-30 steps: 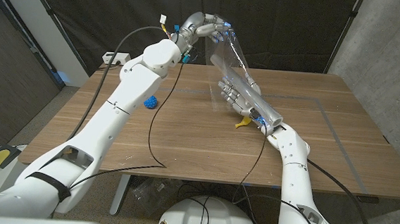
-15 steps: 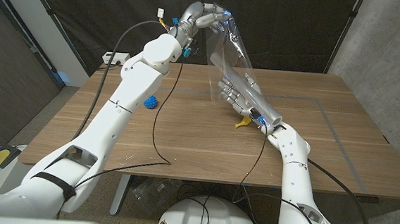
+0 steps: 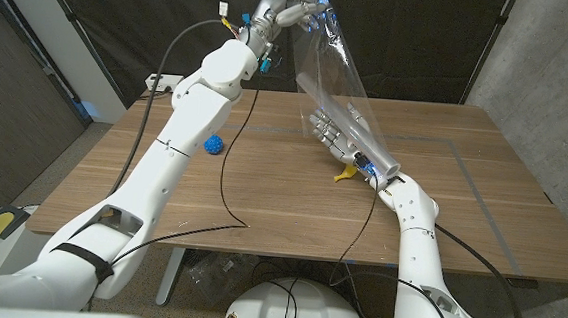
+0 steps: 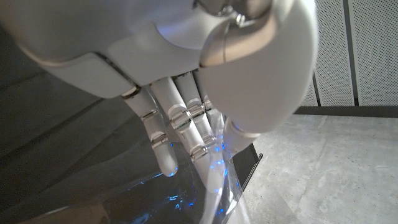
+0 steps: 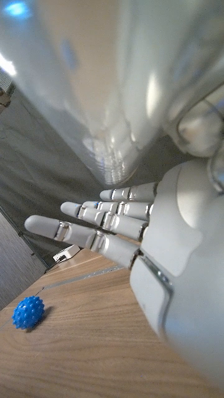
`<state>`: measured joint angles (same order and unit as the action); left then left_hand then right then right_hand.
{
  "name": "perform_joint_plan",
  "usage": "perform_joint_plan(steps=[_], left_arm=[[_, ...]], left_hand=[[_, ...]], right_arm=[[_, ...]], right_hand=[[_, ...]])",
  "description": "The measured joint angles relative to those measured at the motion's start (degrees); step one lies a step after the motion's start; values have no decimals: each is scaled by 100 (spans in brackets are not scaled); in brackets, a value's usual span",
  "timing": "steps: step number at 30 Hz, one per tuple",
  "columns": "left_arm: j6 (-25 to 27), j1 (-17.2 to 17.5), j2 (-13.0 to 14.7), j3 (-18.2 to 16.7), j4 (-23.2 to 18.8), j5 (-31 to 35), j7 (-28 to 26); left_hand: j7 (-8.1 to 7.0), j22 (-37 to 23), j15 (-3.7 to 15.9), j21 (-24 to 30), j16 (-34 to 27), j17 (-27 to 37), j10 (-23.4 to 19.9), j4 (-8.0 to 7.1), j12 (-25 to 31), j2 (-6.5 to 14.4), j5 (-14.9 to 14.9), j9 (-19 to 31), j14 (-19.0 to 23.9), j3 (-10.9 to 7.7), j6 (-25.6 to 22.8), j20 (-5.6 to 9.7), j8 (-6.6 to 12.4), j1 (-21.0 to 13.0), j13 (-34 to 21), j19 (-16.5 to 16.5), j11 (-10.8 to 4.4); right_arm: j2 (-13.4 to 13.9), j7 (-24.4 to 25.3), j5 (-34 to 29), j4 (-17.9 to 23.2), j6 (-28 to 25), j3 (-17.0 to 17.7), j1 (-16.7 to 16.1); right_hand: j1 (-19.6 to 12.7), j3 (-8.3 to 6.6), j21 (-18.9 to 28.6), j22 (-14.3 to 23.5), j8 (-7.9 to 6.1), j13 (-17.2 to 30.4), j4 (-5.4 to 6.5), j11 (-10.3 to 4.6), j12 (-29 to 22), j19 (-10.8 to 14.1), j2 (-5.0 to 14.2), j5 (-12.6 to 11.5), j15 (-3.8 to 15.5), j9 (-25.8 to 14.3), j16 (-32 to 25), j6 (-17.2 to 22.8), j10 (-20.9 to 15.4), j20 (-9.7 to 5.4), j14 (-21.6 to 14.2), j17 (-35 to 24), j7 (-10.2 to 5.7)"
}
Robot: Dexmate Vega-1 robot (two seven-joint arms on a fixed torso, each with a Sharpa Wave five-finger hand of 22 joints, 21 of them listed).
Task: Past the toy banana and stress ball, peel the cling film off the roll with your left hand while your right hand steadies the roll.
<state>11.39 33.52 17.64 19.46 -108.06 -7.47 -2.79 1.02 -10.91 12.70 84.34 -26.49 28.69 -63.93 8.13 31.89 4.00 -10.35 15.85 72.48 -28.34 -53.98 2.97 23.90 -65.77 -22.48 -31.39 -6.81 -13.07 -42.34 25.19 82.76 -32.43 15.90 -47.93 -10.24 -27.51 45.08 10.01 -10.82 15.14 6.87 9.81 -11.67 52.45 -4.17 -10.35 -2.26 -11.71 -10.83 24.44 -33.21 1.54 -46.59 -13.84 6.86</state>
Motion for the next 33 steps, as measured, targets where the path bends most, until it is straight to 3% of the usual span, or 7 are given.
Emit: perform_joint_plan(steps=[18, 21, 22, 24, 27, 29, 33], left_arm=[[-242, -27, -99, -101, 152, -1, 70], [-273, -30, -104, -124, 204, -35, 114], [-315, -30, -109, -135, 228, -72, 150], [-389, -27, -125, -154, 261, -136, 203], [-574, 26, -137, -191, 348, -262, 321], [-662, 44, -139, -201, 361, -286, 352], [-903, 44, -139, -201, 361, -295, 391]], left_hand=[[-7, 26, 17, 85, 24, 68, -26, -1, -18, -17, 1, 21, 41, -48, -50, 0, -56, 17, -1, 0, -5], [7, 85, -118, -64, 340, 27, 58, -366, -231, -301, 31, -38, -269, 144, 41, -18, -405, 736, 79, 221, -80], [-32, 117, -188, -325, 637, -88, 508, -600, -438, -487, 43, -98, -774, 349, 524, -76, -684, 1199, 164, 468, -42], [91, 133, -641, -1114, 1292, -400, 1821, -1055, -1002, -874, 17, -202, -2175, 789, 2273, -565, -1194, 2154, 334, 1199, 295], [-94, 118, -1294, -2401, 1594, -817, 4085, -1333, -1878, -1262, -106, -322, -4360, 1405, 4700, -1249, -1354, 3171, 506, 2644, 813], [-180, 95, -1723, -3103, 1615, -1048, 5391, -1382, -2094, -1271, -183, -365, -5796, 1725, 5828, -1423, -1354, 3435, 600, 3450, 1024], [-332, 47, -2200, -4194, 1615, -1401, 7180, -1442, -2130, -1115, -335, -388, -7865, 2132, 6361, -1498, -1353, 3662, 783, 4102, 1297]], right_arm=[[-9, 52, -15, -137, 104, -25, 103], [-11, 65, -17, -158, 129, -29, 115], [-12, 67, -17, -165, 136, -32, 118], [-13, 70, -19, -174, 141, -35, 120], [-16, 76, -20, -181, 159, -41, 128], [-18, 81, -20, -183, 162, -46, 129], [-24, 81, -20, -183, 162, -59, 129]], right_hand=[[0, -7, -66, -16, -21, -32, -40, 0, -22, 0, 0, 0, 18, 0, 0, 0, 0, -1, 42, 27, 0], [0, 1, -66, -16, -21, -32, -48, 0, -22, 0, 0, 0, 19, -1, 0, 1, 0, -1, 42, 27, 0], [0, 1, -66, -16, -17, -32, -48, 0, -22, 0, 0, 0, 19, -1, 0, 0, 0, -1, 42, 27, 1], [0, 1, -66, -16, -16, -32, -48, 0, -22, 0, 0, 0, 19, 0, 0, -1, 0, -1, 42, 27, 1], [0, 1, -66, -12, -16, -38, -48, 0, -22, 0, 0, 0, 19, -1, 0, -1, 0, -1, 42, 27, 1], [0, 1, -66, -2, -16, -52, -48, 0, -22, 0, 0, 0, 19, -1, 0, -1, 0, -1, 42, 27, 2], [0, 0, -66, 1, -16, -52, -48, 0, -22, 0, 0, 0, 19, -1, -20, -1, 0, -1, 42, 26, 2]])
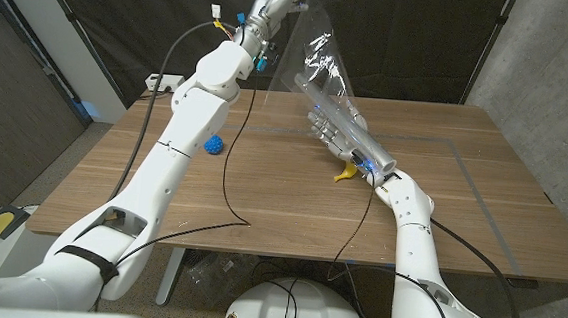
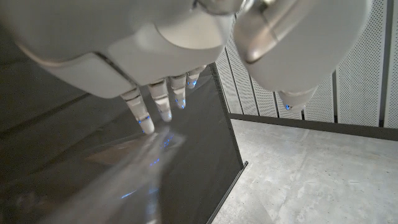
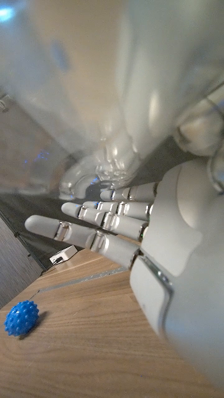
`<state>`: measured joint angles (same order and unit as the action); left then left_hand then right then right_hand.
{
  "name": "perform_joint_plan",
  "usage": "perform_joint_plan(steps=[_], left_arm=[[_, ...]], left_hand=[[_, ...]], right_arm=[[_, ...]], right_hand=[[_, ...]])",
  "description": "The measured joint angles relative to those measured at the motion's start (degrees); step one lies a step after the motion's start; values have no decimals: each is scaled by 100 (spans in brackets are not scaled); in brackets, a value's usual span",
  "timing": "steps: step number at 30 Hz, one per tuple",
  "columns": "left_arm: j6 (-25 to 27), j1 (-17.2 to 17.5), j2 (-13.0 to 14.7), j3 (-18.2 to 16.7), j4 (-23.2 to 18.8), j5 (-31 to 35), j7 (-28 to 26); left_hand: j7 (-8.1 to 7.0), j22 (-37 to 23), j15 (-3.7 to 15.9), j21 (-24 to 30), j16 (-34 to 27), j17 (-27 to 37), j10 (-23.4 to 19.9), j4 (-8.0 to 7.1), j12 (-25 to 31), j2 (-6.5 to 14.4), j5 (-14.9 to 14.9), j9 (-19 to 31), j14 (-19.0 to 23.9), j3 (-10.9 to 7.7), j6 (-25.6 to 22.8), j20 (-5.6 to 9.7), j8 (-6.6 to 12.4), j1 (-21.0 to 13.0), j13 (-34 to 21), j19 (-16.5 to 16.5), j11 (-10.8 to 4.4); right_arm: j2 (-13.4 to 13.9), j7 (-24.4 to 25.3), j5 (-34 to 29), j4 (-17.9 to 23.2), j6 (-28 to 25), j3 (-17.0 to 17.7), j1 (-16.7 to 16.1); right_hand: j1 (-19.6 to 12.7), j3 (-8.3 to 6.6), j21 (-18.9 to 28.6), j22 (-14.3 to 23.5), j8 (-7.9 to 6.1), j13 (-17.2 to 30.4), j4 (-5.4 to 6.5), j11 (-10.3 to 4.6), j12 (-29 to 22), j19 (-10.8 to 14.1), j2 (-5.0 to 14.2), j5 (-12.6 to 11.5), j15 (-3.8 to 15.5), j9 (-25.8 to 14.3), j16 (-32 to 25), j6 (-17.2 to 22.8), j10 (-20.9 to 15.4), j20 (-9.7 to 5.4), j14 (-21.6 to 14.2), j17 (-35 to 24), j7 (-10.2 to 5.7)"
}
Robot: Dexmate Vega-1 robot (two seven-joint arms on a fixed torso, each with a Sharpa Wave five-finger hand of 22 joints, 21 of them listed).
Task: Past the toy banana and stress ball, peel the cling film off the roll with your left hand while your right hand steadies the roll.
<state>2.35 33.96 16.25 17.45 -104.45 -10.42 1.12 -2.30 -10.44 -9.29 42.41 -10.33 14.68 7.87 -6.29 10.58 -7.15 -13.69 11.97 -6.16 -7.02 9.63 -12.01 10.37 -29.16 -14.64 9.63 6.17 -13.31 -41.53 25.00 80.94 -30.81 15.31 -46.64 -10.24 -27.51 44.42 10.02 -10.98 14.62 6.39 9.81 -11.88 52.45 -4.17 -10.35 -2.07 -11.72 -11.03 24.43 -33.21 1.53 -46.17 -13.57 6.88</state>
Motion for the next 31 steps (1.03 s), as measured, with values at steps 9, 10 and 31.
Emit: perform_joint_plan(steps=[9, 10, 31], left_arm=[[-448, 261, -66, -101, -35, 215, -40], [-491, 263, -66, -102, -36, 243, -43], [-610, 869, 126, -701, -393, 250, 236]], left_hand=[[-54, -64, -126, -853, -9, -165, 198, -105, 45, 223, -116, 0, -362, 242, 53, 4, 47, 218, 134, 14, 139], [-59, -64, -126, -853, -32, -165, 198, -106, 58, 234, -129, 0, -362, 244, 48, 4, 48, 207, 134, 13, 139], [-87, -91, -72, -853, -156, -191, 197, -107, 180, 411, -138, -27, -369, 291, 19, 4, 150, 223, 161, 13, 139]], right_arm=[[-22, 61, -13, 67, 7, -38, -15], [-27, 62, -13, 78, 7, -45, -21], [-239, 414, -174, 435, 141, -300, -195]], right_hand=[[0, 0, -35, 0, 0, 0, 0, 0, 0, 0, 0, 0, 0, 0, -2, 0, 0, 0, 0, 27, 0], [18, 0, -35, 0, 0, 0, 0, 0, 0, 0, 18, 0, 0, 0, -2, 0, 0, 0, 0, 27, 0], [22, -25, -56, -1, 0, -27, -23, 0, -22, 21, 22, 0, 23, -1, -2, 0, 0, -21, -23, 26, 0]])
